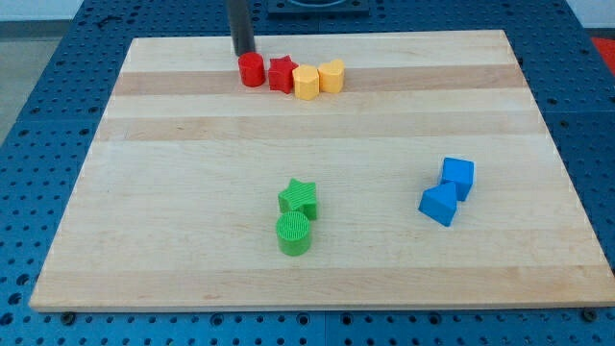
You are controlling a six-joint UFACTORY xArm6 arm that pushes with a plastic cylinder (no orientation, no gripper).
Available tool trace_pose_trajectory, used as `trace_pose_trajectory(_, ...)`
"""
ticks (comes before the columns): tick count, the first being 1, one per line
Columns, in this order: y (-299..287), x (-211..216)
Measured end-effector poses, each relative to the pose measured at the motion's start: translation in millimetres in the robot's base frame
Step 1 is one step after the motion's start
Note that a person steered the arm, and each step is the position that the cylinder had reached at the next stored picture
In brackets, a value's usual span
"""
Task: Slide the red circle closer to the red star
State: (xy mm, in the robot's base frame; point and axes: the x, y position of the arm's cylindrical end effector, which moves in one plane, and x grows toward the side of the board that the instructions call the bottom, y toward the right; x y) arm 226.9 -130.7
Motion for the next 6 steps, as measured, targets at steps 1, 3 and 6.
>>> trace_pose_trajectory(1, -31.3, 5.9)
trace_pose_trajectory(3, -43.8, 39.4)
trace_pose_trajectory(6, -14.9, 48.0)
